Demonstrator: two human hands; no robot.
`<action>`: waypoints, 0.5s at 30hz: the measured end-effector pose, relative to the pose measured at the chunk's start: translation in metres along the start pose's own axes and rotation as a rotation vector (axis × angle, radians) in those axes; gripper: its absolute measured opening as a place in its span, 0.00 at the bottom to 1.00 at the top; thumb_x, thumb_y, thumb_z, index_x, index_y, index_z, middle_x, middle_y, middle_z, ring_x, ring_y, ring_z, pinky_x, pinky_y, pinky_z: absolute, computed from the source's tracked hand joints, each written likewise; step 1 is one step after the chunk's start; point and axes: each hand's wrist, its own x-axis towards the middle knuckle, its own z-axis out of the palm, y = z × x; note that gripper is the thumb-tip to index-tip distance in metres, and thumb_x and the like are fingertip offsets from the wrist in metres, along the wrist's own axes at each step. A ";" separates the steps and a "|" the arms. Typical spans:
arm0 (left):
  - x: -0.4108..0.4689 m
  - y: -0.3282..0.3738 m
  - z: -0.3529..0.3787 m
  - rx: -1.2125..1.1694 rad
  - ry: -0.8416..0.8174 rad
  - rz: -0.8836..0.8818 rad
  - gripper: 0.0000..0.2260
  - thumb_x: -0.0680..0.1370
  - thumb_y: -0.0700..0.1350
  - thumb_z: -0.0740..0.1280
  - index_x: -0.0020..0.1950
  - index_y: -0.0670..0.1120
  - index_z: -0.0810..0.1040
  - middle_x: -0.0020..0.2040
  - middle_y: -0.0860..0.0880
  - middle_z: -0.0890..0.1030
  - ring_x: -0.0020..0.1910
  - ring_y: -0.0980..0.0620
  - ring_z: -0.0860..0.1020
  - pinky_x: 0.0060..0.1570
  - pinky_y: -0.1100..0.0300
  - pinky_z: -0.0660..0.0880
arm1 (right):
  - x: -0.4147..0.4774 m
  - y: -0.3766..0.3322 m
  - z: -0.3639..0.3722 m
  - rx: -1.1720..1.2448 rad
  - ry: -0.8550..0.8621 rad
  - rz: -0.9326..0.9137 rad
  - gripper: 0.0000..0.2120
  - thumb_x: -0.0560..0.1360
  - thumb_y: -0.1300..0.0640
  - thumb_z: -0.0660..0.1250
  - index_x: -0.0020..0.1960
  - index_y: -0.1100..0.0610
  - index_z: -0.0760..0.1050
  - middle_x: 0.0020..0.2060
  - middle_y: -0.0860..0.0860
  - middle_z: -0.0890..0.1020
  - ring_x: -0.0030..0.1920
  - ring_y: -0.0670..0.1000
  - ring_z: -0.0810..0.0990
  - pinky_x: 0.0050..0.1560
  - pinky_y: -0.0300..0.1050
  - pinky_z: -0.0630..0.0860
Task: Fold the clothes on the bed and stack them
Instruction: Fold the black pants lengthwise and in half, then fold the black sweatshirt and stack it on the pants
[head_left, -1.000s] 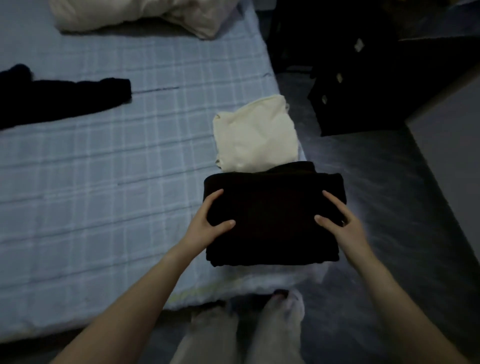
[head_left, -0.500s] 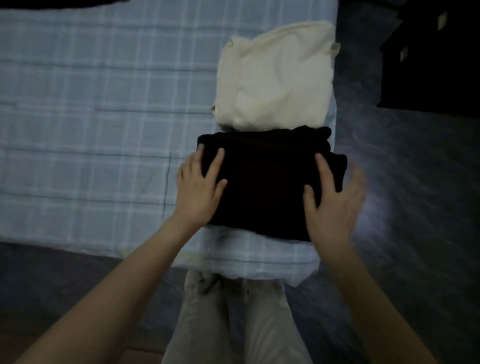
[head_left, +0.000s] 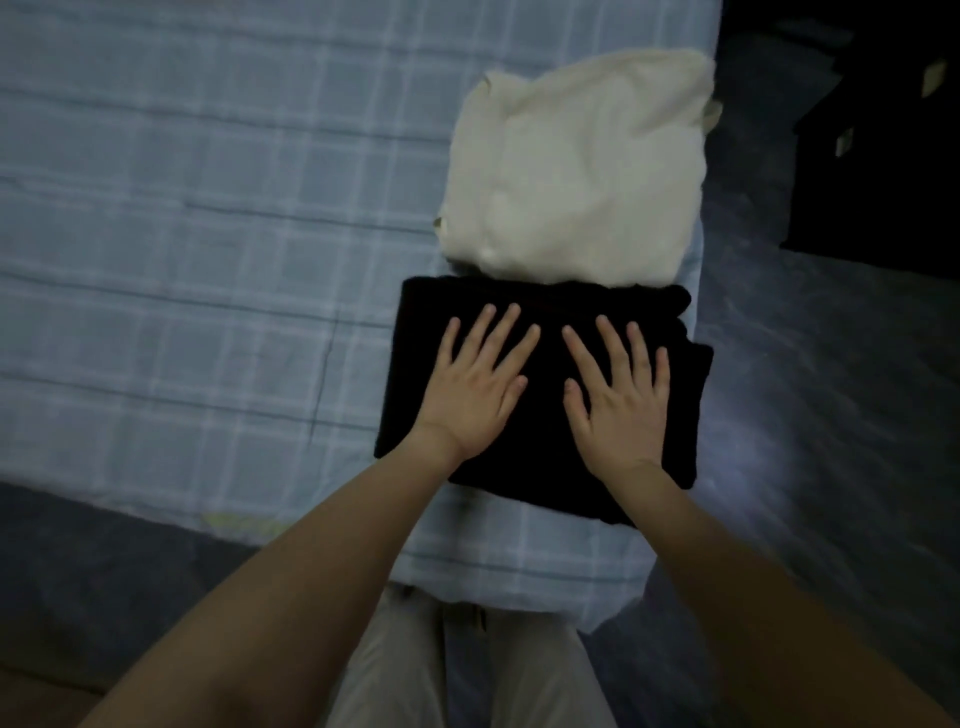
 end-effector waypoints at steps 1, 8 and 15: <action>-0.001 0.000 -0.016 -0.021 -0.057 -0.005 0.26 0.83 0.55 0.50 0.80 0.53 0.50 0.81 0.48 0.50 0.79 0.46 0.49 0.76 0.42 0.46 | 0.002 -0.004 -0.014 0.011 -0.051 0.006 0.25 0.81 0.45 0.54 0.78 0.41 0.59 0.78 0.52 0.62 0.78 0.58 0.57 0.77 0.63 0.52; -0.047 0.001 -0.203 -0.414 0.202 -0.084 0.23 0.80 0.42 0.63 0.75 0.42 0.67 0.68 0.42 0.75 0.65 0.42 0.73 0.64 0.47 0.69 | 0.000 -0.050 -0.187 0.218 -0.021 -0.025 0.25 0.82 0.48 0.59 0.79 0.47 0.60 0.74 0.56 0.68 0.75 0.60 0.63 0.72 0.63 0.60; -0.167 0.020 -0.331 -0.325 0.605 -0.141 0.20 0.79 0.46 0.63 0.70 0.41 0.73 0.66 0.45 0.77 0.64 0.44 0.75 0.65 0.47 0.70 | -0.057 -0.111 -0.327 0.303 0.096 -0.220 0.26 0.81 0.43 0.55 0.78 0.45 0.62 0.72 0.57 0.71 0.74 0.61 0.65 0.72 0.62 0.63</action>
